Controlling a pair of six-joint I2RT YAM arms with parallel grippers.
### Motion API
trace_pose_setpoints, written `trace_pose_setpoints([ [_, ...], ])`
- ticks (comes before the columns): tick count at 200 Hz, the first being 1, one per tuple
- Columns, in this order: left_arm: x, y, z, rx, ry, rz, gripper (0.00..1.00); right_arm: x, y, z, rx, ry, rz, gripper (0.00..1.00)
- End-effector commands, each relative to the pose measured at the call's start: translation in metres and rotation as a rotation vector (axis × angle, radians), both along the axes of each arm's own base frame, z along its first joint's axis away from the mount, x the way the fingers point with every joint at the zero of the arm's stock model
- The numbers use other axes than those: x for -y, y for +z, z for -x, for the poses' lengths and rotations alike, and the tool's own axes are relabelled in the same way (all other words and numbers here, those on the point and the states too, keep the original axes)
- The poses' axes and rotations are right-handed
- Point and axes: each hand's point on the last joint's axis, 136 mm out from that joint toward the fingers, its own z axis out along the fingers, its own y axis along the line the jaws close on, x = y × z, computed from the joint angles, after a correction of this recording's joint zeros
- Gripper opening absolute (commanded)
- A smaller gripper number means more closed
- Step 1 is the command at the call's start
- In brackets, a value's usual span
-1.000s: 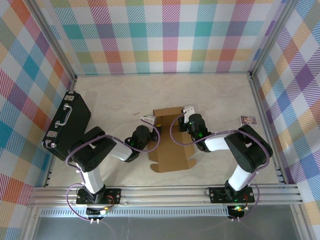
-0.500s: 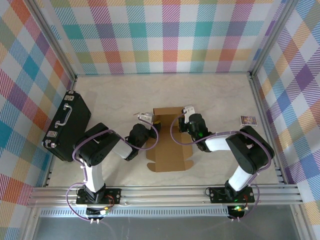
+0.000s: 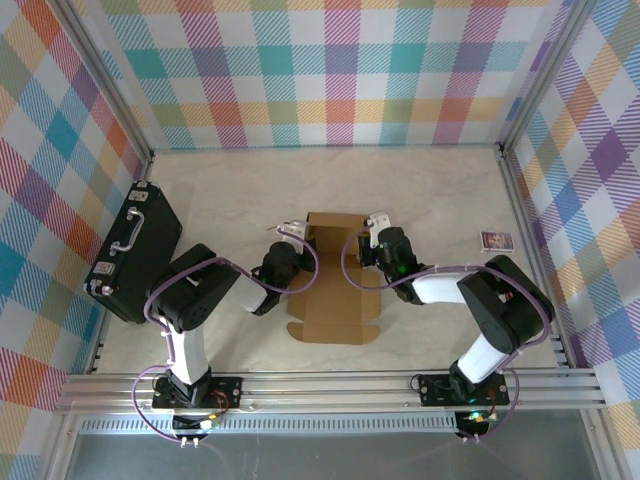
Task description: Fold the paper box
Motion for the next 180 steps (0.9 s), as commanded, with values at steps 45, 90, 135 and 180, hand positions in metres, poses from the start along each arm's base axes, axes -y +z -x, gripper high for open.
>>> trace_pose_setpoints([
  [45,-0.026,-0.004,-0.014,-0.026,0.135,0.019,0.1,-0.021,0.001,0.017,-0.042,0.091,-0.027,0.0],
  [90,-0.022,-0.005,-0.02,-0.058,0.146,0.015,0.15,-0.023,0.002,0.017,-0.04,0.096,-0.034,0.0],
  [135,-0.025,-0.006,-0.02,-0.063,0.165,0.015,0.0,-0.023,0.002,0.018,-0.043,0.101,-0.034,0.0],
  [180,-0.022,-0.006,-0.021,-0.069,0.151,-0.016,0.05,-0.024,0.001,0.017,-0.056,0.096,-0.032,0.0],
])
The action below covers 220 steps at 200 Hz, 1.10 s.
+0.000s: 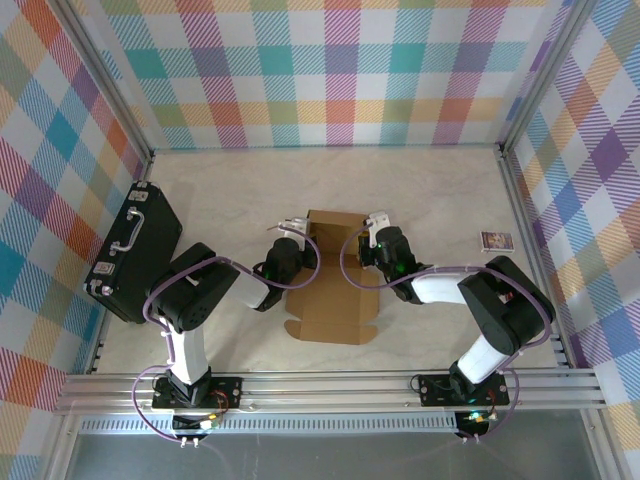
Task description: Fold the paper box
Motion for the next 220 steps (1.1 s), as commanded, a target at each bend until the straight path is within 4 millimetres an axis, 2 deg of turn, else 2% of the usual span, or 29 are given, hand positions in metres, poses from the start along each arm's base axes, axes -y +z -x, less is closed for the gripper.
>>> trace_pose_setpoints([
  [1,-0.023,-0.004,-0.014,-0.029,0.118,-0.023,0.05,-0.025,0.002,0.017,-0.044,0.115,-0.048,0.0],
  [41,-0.026,-0.007,-0.011,-0.031,0.11,-0.056,0.07,-0.023,0.003,0.016,-0.045,0.099,-0.047,0.0],
  [46,-0.025,-0.008,-0.009,-0.033,0.102,-0.058,0.1,-0.023,0.003,0.016,-0.046,0.099,-0.048,0.0],
  [58,-0.021,-0.009,-0.006,-0.035,0.067,-0.065,0.26,-0.023,0.002,0.016,-0.048,0.098,-0.047,0.0],
  [106,-0.024,-0.01,-0.002,-0.03,0.059,-0.088,0.36,-0.021,0.004,0.016,-0.046,0.092,-0.043,0.0],
  [128,-0.024,-0.012,-0.002,-0.045,0.059,-0.104,0.52,-0.02,0.004,0.016,-0.044,0.089,-0.038,0.0],
  [145,-0.028,-0.015,0.0,-0.049,0.069,-0.103,0.59,-0.019,0.002,0.016,-0.045,0.086,-0.031,0.0],
  [180,-0.027,-0.016,0.005,-0.059,0.049,-0.104,0.65,-0.018,0.0,0.015,-0.047,0.077,-0.025,0.0],
  [220,-0.024,-0.005,0.008,-0.059,0.027,-0.093,0.66,-0.017,-0.001,0.015,-0.051,0.072,-0.023,0.0],
])
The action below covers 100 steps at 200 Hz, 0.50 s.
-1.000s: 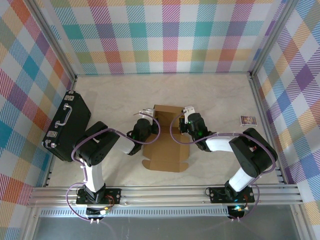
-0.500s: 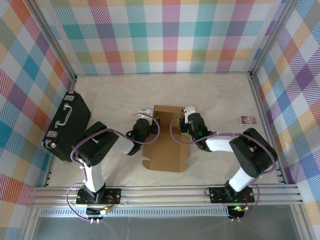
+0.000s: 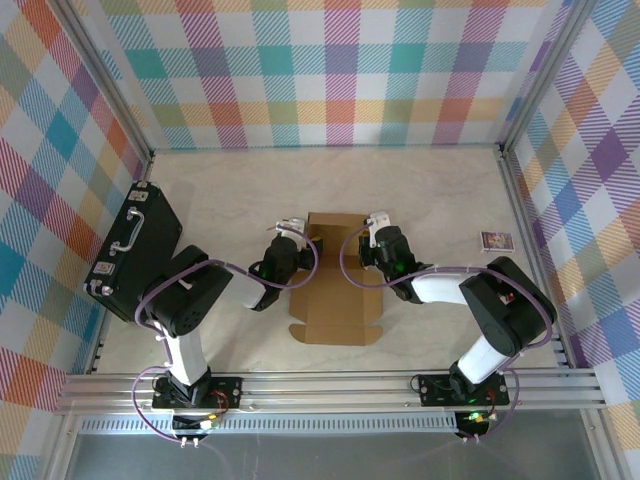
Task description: Fold the paper box
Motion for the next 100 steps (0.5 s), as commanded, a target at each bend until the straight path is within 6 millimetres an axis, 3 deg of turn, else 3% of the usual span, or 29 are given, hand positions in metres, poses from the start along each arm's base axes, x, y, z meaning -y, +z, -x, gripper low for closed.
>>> trace_pose_setpoints([
  [1,-0.012,-0.005,0.004,-0.041,0.015,-0.027,0.66,-0.018,-0.001,0.014,-0.035,0.088,-0.023,0.0],
  [81,-0.008,0.017,-0.009,0.012,0.047,0.021,0.58,-0.019,-0.005,0.014,-0.045,0.091,-0.017,0.0],
  [92,-0.009,0.022,-0.01,0.024,0.051,0.03,0.49,-0.019,-0.005,0.013,-0.046,0.09,-0.018,0.0],
  [100,-0.007,0.025,-0.011,0.03,0.048,0.037,0.35,-0.019,-0.005,0.013,-0.046,0.09,-0.019,0.0],
])
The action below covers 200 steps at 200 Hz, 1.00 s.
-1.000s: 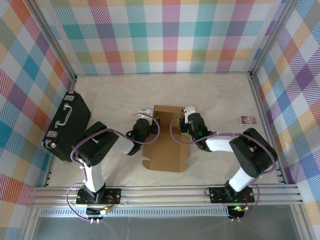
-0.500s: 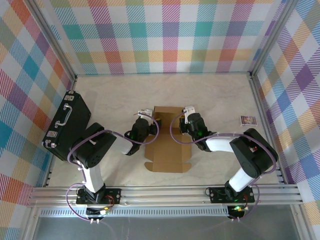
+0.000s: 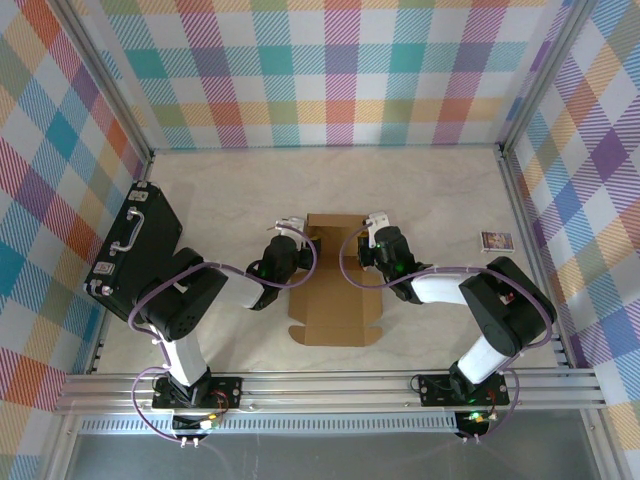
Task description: Fold the paper box
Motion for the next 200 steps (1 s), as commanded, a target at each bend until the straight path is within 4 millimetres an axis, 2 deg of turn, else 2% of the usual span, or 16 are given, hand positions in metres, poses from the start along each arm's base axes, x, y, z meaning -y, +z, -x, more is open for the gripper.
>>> trace_pose_setpoints([
  [1,-0.008,0.02,-0.013,0.043,0.055,0.028,0.33,-0.016,-0.005,0.011,-0.042,0.075,-0.014,0.0],
  [22,-0.007,0.02,-0.015,0.035,0.058,0.023,0.0,-0.016,-0.006,0.012,-0.046,0.077,-0.013,0.0],
  [70,-0.012,0.017,-0.013,0.041,0.077,0.03,0.0,-0.015,-0.006,0.012,-0.046,0.071,-0.01,0.0],
  [90,-0.006,0.017,-0.01,0.032,0.038,0.028,0.0,-0.015,-0.005,0.011,-0.045,0.07,-0.011,0.0],
  [105,-0.003,0.017,-0.009,0.018,0.017,0.029,0.36,-0.015,-0.006,0.011,-0.046,0.068,-0.008,0.0],
  [124,0.0,0.018,-0.004,0.015,-0.013,0.036,0.57,-0.014,-0.008,0.011,-0.051,0.066,-0.003,0.0],
  [163,-0.004,0.017,0.003,0.006,-0.018,0.031,0.64,-0.014,-0.011,0.01,-0.052,0.062,0.008,0.0],
  [200,-0.006,0.04,0.003,0.032,-0.016,0.044,0.67,-0.013,-0.013,0.009,-0.057,0.058,0.015,0.0],
])
